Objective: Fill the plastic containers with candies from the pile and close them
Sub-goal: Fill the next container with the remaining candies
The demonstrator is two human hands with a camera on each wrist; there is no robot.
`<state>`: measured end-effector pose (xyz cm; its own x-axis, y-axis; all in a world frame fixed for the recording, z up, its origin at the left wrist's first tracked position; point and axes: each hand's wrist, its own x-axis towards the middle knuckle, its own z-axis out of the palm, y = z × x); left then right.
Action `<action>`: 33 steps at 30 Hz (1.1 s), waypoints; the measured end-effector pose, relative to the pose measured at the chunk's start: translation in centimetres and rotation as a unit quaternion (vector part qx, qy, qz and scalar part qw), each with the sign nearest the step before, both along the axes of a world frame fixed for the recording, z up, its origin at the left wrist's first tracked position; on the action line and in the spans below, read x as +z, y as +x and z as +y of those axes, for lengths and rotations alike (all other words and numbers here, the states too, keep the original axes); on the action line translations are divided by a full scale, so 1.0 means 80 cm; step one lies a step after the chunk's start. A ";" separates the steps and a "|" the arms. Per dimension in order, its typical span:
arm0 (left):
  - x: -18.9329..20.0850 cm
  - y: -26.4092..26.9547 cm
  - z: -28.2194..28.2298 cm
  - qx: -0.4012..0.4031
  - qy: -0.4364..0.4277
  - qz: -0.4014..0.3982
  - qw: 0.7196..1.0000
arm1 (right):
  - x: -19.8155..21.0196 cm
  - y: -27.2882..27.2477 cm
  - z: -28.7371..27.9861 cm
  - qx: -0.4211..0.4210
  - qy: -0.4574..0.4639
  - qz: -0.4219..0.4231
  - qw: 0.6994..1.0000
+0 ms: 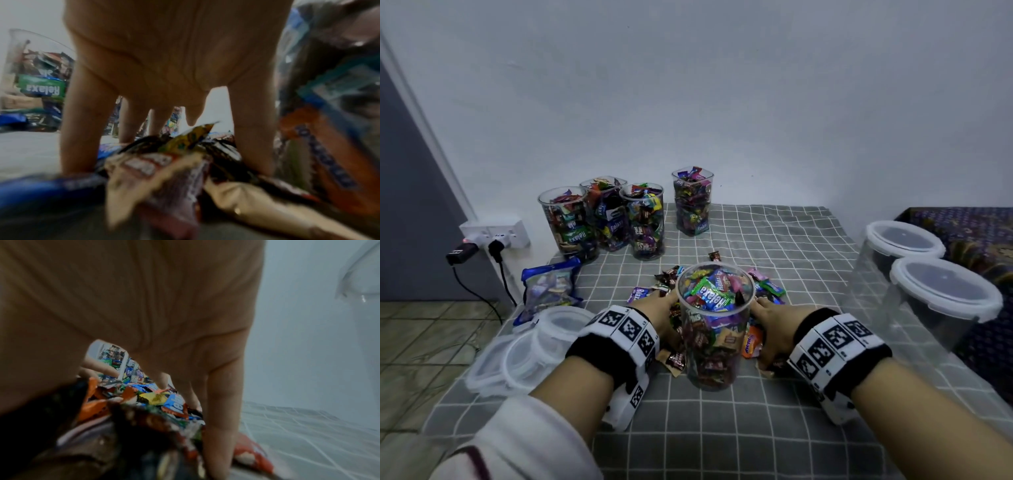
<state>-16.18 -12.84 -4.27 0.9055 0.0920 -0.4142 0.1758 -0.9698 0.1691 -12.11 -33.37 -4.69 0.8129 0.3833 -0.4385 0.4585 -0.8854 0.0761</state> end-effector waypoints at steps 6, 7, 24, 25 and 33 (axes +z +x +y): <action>0.017 -0.014 -0.020 -0.002 0.041 -0.055 0.998 | 0.000 -0.002 0.008 0.019 0.046 -0.016 0.999; 0.019 -0.016 -0.022 0.014 0.045 -0.059 0.997 | 0.001 -0.003 0.010 0.023 0.058 -0.022 0.998; 0.030 -0.020 -0.023 0.061 0.017 -0.133 0.989 | 0.021 -0.020 0.014 -0.001 0.180 -0.046 0.983; 0.029 -0.019 -0.023 0.060 0.020 -0.141 0.988 | 0.020 -0.020 0.014 -0.003 0.181 -0.046 0.982; 0.022 -0.017 -0.015 0.053 0.014 -0.194 0.979 | 0.020 -0.021 0.015 -0.010 0.185 -0.060 0.981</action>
